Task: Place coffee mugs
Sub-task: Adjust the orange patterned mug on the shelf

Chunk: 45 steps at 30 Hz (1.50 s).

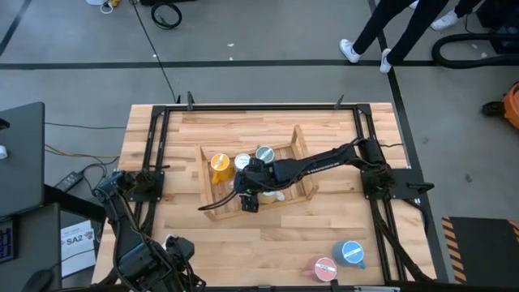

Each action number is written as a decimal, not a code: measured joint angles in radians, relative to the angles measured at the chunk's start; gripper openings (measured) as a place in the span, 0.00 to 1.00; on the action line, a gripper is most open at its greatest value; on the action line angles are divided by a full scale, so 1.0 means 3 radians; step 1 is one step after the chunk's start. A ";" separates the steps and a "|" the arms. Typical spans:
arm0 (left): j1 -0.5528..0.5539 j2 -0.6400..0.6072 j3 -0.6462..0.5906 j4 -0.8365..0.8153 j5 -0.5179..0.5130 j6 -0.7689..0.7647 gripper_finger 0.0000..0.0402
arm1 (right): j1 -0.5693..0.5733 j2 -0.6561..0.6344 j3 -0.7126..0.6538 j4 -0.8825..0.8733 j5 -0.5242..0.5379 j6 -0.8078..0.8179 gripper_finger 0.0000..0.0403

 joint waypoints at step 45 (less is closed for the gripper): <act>0.0001 0.0000 0.0000 0.0000 0.0000 0.0000 0.79 | -0.0038 0.0025 -0.0017 0.0090 -0.0069 -0.0143 0.96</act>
